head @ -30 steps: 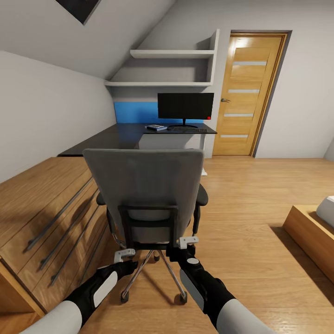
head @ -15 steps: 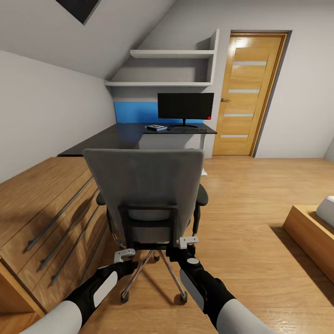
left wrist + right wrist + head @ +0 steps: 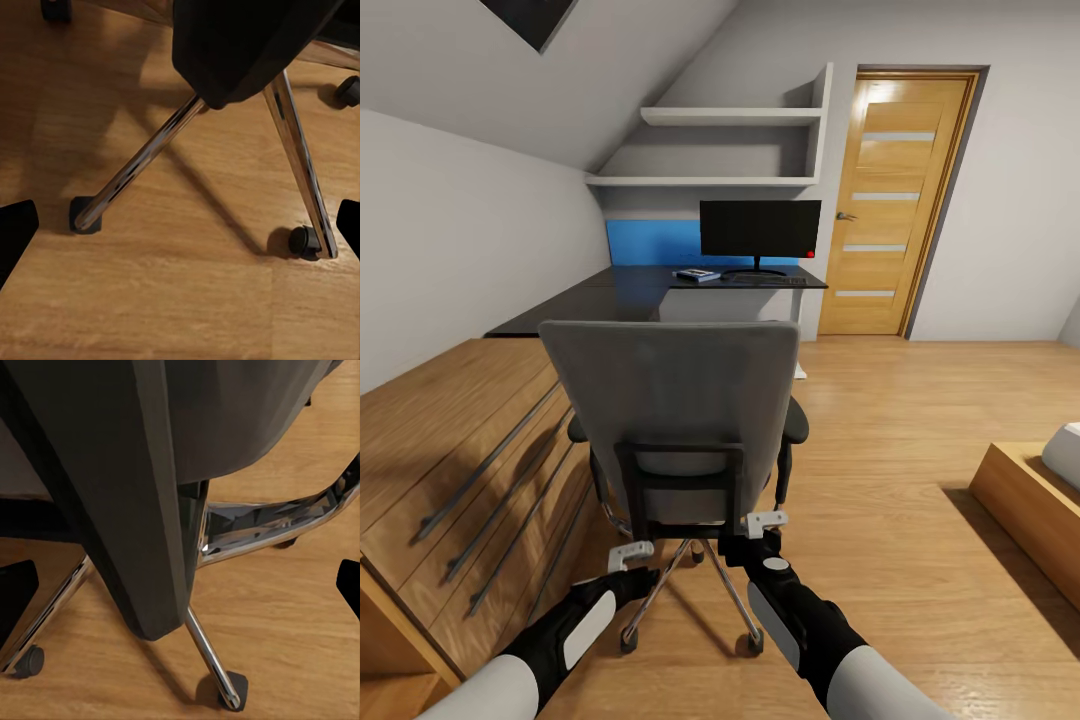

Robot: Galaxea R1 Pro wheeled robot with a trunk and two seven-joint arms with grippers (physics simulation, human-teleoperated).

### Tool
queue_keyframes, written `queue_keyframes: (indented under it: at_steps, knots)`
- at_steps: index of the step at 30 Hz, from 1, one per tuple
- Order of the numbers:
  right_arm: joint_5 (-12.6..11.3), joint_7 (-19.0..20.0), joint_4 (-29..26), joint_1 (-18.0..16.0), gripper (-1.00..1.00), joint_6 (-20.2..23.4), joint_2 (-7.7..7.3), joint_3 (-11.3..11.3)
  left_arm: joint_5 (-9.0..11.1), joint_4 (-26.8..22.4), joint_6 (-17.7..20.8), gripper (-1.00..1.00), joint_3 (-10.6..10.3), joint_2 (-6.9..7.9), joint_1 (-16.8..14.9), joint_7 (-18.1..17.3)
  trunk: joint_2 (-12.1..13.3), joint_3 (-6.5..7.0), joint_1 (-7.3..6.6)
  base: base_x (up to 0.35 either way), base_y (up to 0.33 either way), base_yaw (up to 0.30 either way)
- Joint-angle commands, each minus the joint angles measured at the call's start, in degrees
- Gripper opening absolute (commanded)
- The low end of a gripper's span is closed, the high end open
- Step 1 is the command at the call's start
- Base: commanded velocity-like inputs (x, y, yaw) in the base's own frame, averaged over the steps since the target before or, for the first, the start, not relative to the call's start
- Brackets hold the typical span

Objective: In the bedroom, organize the workspace by keeping the computer under the desk, ensuring the monitor is on the desk, placing the keyboard on the desk next to the monitor, placing the mouse on the desk next to the keyboard, moving the folder from the swivel chair onto the desk next to the mouse, stacking the notebook on top of the folder with the pen on top of the notebook, and positioning the swivel chair next to the desk.

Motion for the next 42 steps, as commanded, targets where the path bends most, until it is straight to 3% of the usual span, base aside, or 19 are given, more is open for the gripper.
queue_keyframes:
  at_steps: [1,13,17,18,19,20,25,31,42]
  knots:
    - [-0.3,-0.4,-0.1,0.0,1.0,0.2,0.0,0.2,0.6,-0.2,0.1,1.0,-0.5,0.09,0.0,0.6,0.0,-0.06,-0.01,0.0,0.0,0.0]
    - [-0.1,-0.3,-0.1,1.0,1.0,0.4,0.0,0.1,0.6,-0.2,0.0,1.0,0.4,0.67,0.4,0.6,0.0,-0.06,-0.01,0.0,0.0,0.0]
    - [0.0,-0.4,-0.1,2.8,1.0,0.7,0.0,0.2,0.5,-0.1,0.1,1.0,3.6,0.96,0.7,0.7,0.0,-0.06,-0.01,0.0,0.0,0.0]
    - [0.0,-0.4,-0.1,2.8,1.0,0.7,0.0,0.2,0.5,-0.1,0.1,1.0,3.6,0.96,0.7,0.7,0.0,-0.06,-0.01,0.0,0.0,0.0]
    - [0.1,-0.4,-0.1,4.2,1.0,0.8,-0.05,0.2,0.5,0.0,0.1,1.0,5.9,1.19,0.9,0.7,0.0,-0.06,-0.01,0.0,0.0,0.0]
    - [0.1,-0.4,-0.1,4.2,1.0,0.8,-0.05,0.2,0.5,0.0,0.1,1.0,5.9,1.19,0.9,0.7,0.0,-0.06,-0.01,0.0,0.0,0.0]
    - [0.9,-0.5,-0.1,7.8,1.0,0.9,-0.44,0.3,0.4,0.0,0.2,1.0,10.9,2.07,1.9,0.7,0.0,-0.06,-0.01,0.0,0.0,0.0]
    - [1.9,-0.4,-0.2,10.4,1.0,0.7,-3.63,0.3,0.5,0.0,0.4,1.0,15.0,2.9,2.9,0.8,0.0,-0.06,-0.01,0.0,0.0,0.0]
    - [1.9,-0.3,-0.2,11.0,1.0,0.6,-7.29,-0.4,0.4,-0.1,1.7,1.0,21.3,3.72,3.1,0.9,0.0,-0.06,-0.01,0.024,0.0,0.0]
